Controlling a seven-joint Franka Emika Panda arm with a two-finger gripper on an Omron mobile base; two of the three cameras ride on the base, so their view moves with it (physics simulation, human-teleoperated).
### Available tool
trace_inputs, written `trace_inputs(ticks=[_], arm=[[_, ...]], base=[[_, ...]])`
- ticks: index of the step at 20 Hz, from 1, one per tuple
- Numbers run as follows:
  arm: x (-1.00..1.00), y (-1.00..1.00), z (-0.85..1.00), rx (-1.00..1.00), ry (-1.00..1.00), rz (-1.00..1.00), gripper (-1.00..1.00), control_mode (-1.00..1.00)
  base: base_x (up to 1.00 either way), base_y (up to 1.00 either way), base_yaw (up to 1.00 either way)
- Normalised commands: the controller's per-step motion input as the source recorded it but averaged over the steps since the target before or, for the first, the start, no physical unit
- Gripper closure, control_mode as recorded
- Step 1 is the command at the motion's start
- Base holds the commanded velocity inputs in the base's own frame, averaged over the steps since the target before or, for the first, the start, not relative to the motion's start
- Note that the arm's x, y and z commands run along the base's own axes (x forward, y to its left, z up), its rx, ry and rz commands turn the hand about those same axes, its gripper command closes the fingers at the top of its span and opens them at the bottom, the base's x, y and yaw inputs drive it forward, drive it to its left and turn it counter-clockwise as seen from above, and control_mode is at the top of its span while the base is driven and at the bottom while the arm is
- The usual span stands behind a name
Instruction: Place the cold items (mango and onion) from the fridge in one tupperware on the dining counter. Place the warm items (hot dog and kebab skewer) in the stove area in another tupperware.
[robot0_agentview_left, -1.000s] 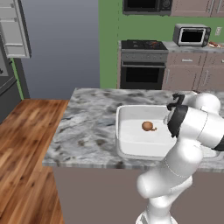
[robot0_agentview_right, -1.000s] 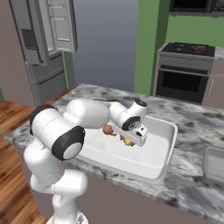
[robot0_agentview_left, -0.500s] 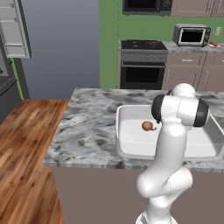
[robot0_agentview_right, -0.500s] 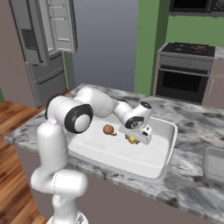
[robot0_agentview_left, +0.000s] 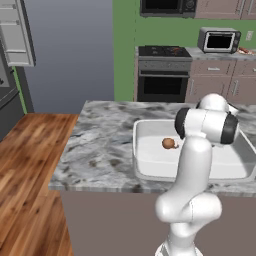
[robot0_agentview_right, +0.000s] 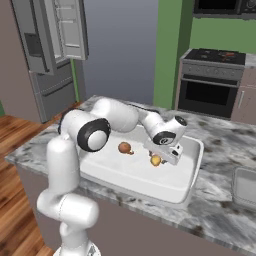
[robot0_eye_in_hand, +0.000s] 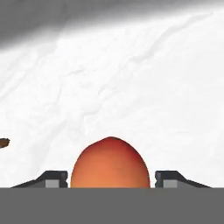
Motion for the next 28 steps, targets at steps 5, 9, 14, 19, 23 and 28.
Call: trace_inputs(ticks=[5,9,14,19,23,28], arm=[[-0.45,0.49,0.29,-0.01,-0.34,-0.21,-1.00,-1.00],[-0.59,0.52,0.95,-0.08,-0.39,-0.19,-1.00,-1.00],[-0.79,0.43,1.00,-0.25,-0.13,-0.10,-1.00,-1.00],[-0.86,0.46,1.00,-0.42,-0.02,-0.08,-1.00,-1.00],[-0.88,0.49,1.00,-0.41,0.05,-0.07,-1.00,-1.00],[-0.93,0.58,0.97,-0.23,0.07,0.00,-1.00,-1.00]], base=[[0.00,0.00,0.00],[0.00,0.00,0.00],[0.00,0.00,0.00],[0.00,0.00,0.00],[0.00,0.00,0.00],[0.00,0.00,0.00]])
